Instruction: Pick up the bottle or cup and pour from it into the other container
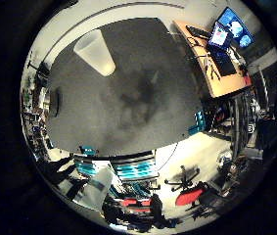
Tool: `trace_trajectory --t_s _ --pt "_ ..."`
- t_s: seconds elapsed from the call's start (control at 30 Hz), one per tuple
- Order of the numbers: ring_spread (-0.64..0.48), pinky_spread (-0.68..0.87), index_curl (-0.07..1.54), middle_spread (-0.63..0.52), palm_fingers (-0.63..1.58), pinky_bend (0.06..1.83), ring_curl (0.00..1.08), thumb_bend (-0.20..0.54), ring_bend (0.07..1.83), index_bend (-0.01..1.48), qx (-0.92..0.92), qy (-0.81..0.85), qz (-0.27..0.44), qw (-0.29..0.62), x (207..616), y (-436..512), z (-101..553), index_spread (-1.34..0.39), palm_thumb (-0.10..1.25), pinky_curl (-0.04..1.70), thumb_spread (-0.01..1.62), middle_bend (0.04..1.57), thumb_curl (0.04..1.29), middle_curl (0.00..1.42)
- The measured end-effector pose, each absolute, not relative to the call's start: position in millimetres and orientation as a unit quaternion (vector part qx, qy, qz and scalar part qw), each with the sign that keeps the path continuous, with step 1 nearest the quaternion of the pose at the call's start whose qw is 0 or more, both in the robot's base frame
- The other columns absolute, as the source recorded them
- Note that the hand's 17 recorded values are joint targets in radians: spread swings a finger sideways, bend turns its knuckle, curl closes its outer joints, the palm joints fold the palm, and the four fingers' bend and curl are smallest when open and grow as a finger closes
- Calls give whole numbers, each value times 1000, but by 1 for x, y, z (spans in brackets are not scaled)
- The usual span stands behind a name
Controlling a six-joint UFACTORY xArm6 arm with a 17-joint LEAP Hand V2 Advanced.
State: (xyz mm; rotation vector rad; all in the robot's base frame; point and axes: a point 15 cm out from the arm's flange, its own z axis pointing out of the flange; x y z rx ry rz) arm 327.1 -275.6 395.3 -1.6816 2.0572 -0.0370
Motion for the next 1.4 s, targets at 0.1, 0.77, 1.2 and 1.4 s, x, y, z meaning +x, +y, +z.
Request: trace_trajectory --t_s 0.1,0.77,1.2,1.4 --pt "162 441 241 36 169 504 250 -28 401 146 -605 750 -20 266 336 -283 394 -269 548 313 1032 275 296 342" --pt "155 436 237 49 116 584 248 -27 466 142 -488 732 67 470 409 -343 307 -236 454 293 988 308 289 340" --pt "159 426 238 63 85 610 245 -27 483 140 -428 677 171 574 433 -343 254 -224 477 284 984 296 292 334" --pt "159 442 236 85 75 618 247 -28 494 140 -411 669 205 585 433 -338 228 -232 483 284 983 290 291 334"
